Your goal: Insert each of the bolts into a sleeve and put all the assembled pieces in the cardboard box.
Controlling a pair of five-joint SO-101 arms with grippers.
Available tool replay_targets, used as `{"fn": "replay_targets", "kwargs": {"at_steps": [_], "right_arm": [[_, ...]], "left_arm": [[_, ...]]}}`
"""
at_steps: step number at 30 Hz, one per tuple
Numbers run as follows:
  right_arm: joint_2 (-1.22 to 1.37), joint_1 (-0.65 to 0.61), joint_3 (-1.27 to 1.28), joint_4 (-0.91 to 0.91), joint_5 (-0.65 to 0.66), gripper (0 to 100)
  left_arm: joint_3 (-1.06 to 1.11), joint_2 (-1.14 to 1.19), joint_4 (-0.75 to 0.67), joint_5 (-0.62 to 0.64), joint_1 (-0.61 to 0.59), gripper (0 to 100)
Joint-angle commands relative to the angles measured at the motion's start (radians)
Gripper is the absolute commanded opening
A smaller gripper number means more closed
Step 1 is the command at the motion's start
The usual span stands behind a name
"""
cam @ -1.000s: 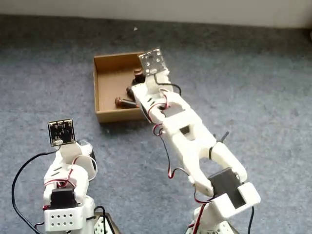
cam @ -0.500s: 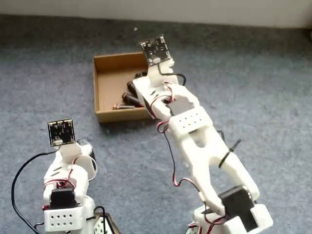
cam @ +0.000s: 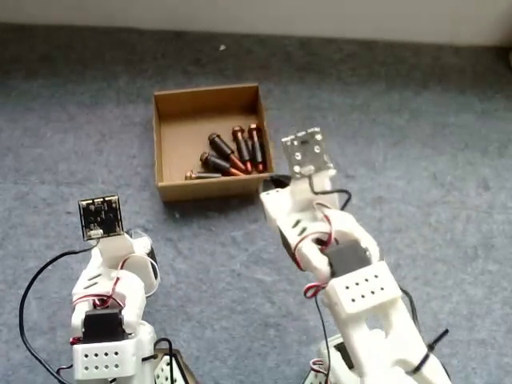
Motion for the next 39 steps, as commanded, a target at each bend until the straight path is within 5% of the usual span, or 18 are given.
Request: {"fn": "replay_targets", "kwargs": {"at_steps": [1, 17, 39], "right_arm": [[-0.197, 0.081, 0.111, 0.002, -0.04, 0.4], [-0.921, 0.254, 0.719, 0.027, -0.075, 0.4], [-0.912, 0.252, 0.748, 0.699, -0.074, 0.4]], "left_arm": [[0.019, 0.001, -0.02, -0.012, -0.007, 2], [0.019, -0.001, -0.021, -0.011, -0.007, 2], [0.019, -0.001, 0.27, -0.008, -0.007, 2]]}}
